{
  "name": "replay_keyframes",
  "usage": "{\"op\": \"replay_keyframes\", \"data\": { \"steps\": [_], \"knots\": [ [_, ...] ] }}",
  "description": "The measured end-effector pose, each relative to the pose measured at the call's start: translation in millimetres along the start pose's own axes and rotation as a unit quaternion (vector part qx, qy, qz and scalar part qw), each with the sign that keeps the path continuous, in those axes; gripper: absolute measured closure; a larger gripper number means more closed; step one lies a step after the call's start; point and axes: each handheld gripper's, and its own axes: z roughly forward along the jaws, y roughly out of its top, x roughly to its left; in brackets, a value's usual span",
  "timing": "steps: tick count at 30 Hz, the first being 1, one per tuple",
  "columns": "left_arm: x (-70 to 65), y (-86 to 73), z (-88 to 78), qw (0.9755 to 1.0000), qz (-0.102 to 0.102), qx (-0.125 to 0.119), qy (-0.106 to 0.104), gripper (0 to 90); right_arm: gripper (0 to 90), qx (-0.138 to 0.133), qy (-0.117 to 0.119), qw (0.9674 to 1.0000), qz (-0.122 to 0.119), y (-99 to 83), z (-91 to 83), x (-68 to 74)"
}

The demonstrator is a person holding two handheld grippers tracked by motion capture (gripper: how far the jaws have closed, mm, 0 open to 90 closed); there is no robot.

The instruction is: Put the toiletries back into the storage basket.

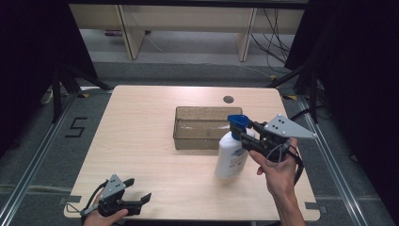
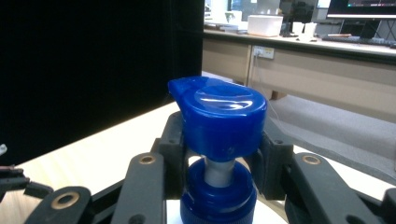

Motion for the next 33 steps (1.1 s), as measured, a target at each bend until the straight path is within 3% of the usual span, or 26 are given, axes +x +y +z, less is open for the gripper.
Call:
{"op": "replay_keyframes", "data": {
  "steps": [7, 11, 12, 15, 18, 27, 33],
  "knots": [
    [0.3, 0.3, -0.2, 1.0000, 0.001, 0.001, 0.002, 14.8, 61.6, -0.021, 0.000, 0.9998, -0.003, 13.5, 6.9, -7.8],
    [0.2, 0.4, 0.0, 1.0000, 0.001, -0.003, -0.002, 14.8, 61.6, -0.020, 0.004, 0.9998, -0.005, 21.5, 11.0, -9.9],
    [0.3, 0.4, 0.0, 1.0000, 0.001, -0.002, -0.001, 14.8, 61.6, -0.017, 0.006, 0.9998, 0.011, 23.1, 12.0, -8.9],
    [0.5, 0.4, 0.0, 1.0000, 0.000, -0.003, -0.002, 14.8, 61.6, -0.026, 0.005, 0.9997, -0.003, 28.4, 14.9, -12.9],
    [0.0, 0.4, 0.2, 1.0000, 0.001, -0.002, -0.004, 14.8, 61.7, -0.021, 0.008, 0.9997, 0.010, 32.6, 16.9, -14.4],
    [0.5, 0.4, 0.3, 1.0000, 0.000, 0.000, -0.001, 14.8, 61.7, -0.031, 0.005, 0.9995, 0.002, 48.0, 27.3, -23.4],
    [0.6, 0.4, 0.0, 1.0000, -0.001, -0.001, -0.001, 14.8, 61.7, -0.033, -0.001, 0.9994, 0.014, 55.4, 35.3, -31.9]
  ]
}}
